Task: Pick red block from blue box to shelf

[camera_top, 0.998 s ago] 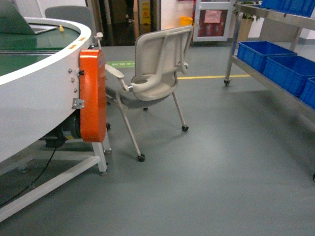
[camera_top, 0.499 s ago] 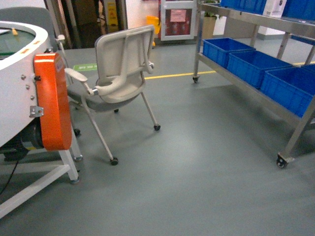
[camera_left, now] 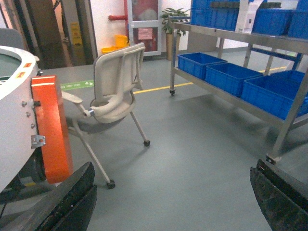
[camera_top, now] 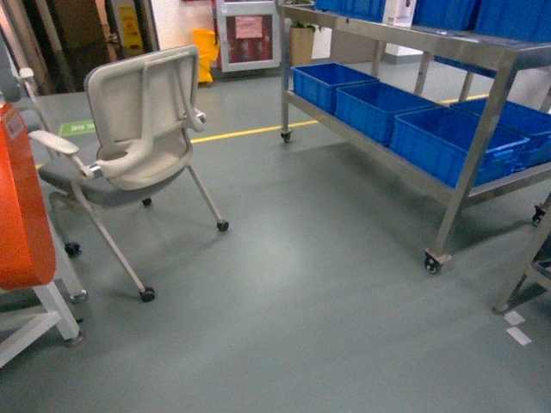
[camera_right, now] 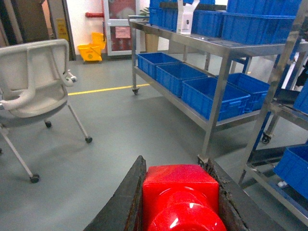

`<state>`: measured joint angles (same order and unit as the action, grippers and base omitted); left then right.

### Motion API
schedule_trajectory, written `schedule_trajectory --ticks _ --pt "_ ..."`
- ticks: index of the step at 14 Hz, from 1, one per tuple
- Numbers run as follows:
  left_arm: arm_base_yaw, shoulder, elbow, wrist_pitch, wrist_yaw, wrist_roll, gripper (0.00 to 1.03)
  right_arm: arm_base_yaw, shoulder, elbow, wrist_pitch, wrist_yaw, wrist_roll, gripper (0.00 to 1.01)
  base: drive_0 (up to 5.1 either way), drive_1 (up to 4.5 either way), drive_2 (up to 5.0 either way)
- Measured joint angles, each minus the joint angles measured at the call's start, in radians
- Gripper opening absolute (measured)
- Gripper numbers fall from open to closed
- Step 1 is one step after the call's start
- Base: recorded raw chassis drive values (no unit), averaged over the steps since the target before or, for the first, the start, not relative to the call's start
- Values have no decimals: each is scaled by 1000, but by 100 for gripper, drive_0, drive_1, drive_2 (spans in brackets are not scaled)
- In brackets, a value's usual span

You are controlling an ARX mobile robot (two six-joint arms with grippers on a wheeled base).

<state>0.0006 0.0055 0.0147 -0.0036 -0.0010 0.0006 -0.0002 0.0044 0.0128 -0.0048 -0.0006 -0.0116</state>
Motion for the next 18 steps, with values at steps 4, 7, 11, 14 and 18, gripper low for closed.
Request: schedule_trajectory --ticks 4,7,11,14,18 --pt "0 0 0 0 0 0 98 0 0 0 0 0 0 28 -152 -152 -152" --pt "0 0 0 0 0 0 98 0 0 0 0 0 0 28 -152 -152 -152" --pt "0 0 0 0 0 0 98 0 0 0 0 0 0 28 -152 -152 -152" --pt "0 0 0 0 0 0 98 0 0 0 0 0 0 28 -155 -155 -155" --pt "0 0 0 0 0 0 98 0 0 0 0 0 0 28 -155 -155 -155"
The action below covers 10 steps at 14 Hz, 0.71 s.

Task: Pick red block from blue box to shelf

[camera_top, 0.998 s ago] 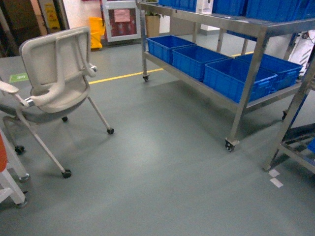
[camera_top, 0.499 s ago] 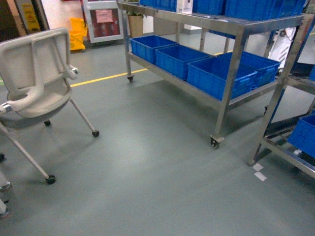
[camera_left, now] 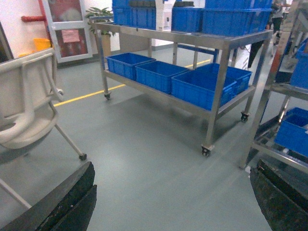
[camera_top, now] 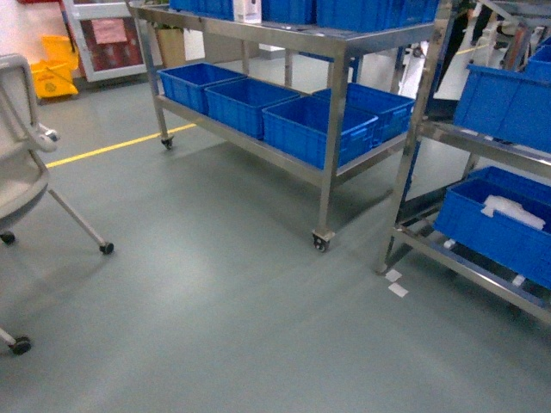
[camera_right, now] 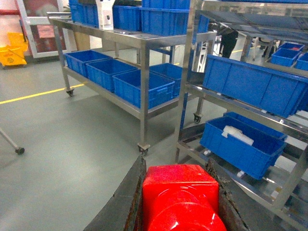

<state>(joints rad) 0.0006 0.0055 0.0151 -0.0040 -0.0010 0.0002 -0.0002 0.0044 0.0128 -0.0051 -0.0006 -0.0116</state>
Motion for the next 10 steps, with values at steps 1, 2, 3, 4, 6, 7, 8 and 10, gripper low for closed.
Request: schedule_trajectory --ticks 1,2,3,4,6,7,8,10 --pt "0 0 0 0 0 0 98 0 0 0 0 0 0 28 -155 -155 -155" --pt "0 0 0 0 0 0 98 0 0 0 0 0 0 28 -155 -155 -155" --pt "0 0 0 0 0 0 98 0 0 0 0 0 0 28 -155 -155 -155" --pt "0 0 0 0 0 0 98 0 0 0 0 0 0 28 -155 -155 -155" --pt "0 0 0 0 0 0 98 0 0 0 0 0 0 28 -155 -155 -155" --pt "0 0 0 0 0 0 98 0 0 0 0 0 0 28 -155 -155 -155" --pt "0 0 0 0 0 0 98 0 0 0 0 0 0 28 -155 -155 -155" --pt "0 0 0 0 0 0 98 0 0 0 0 0 0 28 -155 -155 -155"
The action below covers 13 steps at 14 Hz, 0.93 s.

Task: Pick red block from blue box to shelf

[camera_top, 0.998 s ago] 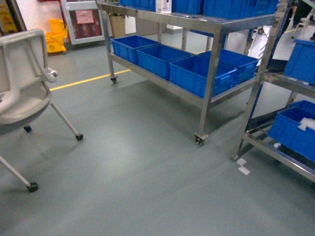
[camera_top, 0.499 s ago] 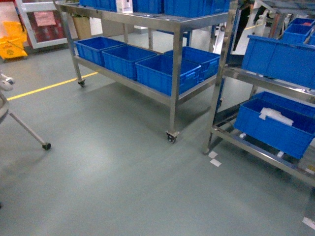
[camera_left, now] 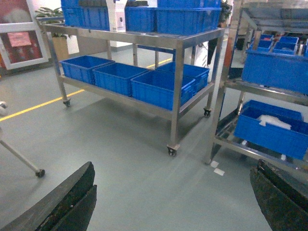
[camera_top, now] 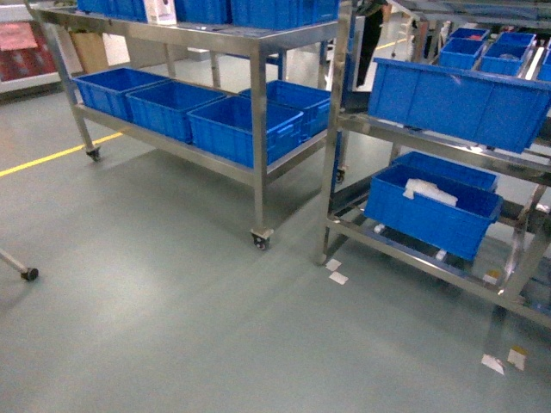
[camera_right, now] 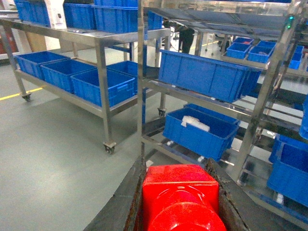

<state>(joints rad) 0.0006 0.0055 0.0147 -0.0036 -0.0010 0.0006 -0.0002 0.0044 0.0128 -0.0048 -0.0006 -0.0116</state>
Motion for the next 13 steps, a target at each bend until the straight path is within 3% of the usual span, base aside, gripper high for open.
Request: schedule_trajectory --ticks 13 --pt "0 0 0 0 0 0 98 0 0 0 0 0 0 28 -154 -154 -154"
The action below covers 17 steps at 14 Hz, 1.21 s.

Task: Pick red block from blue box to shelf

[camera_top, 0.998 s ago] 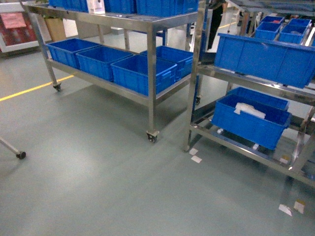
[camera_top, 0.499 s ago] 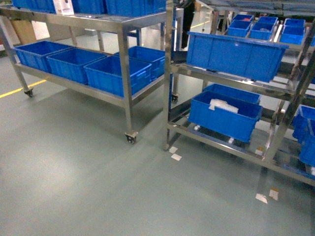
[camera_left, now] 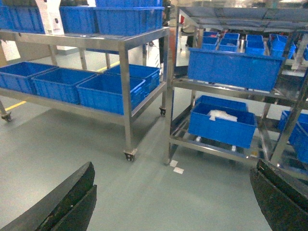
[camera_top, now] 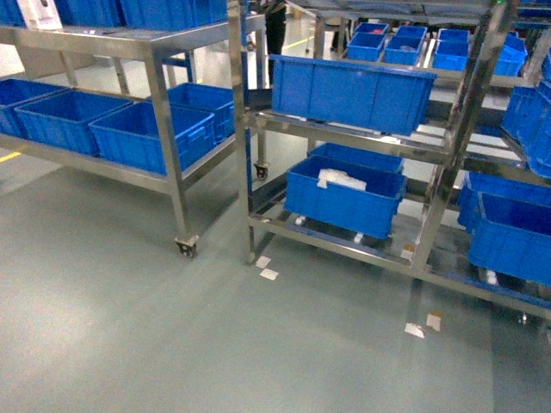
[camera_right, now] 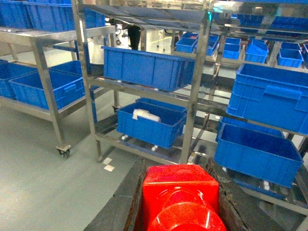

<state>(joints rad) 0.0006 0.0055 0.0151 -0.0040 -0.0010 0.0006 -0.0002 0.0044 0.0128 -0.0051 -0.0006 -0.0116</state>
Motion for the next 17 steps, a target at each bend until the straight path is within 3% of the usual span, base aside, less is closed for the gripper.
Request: schedule_trajectory --ticks 17 --pt "0 0 0 0 0 0 98 0 0 0 0 0 0 28 -145 -145 -145"
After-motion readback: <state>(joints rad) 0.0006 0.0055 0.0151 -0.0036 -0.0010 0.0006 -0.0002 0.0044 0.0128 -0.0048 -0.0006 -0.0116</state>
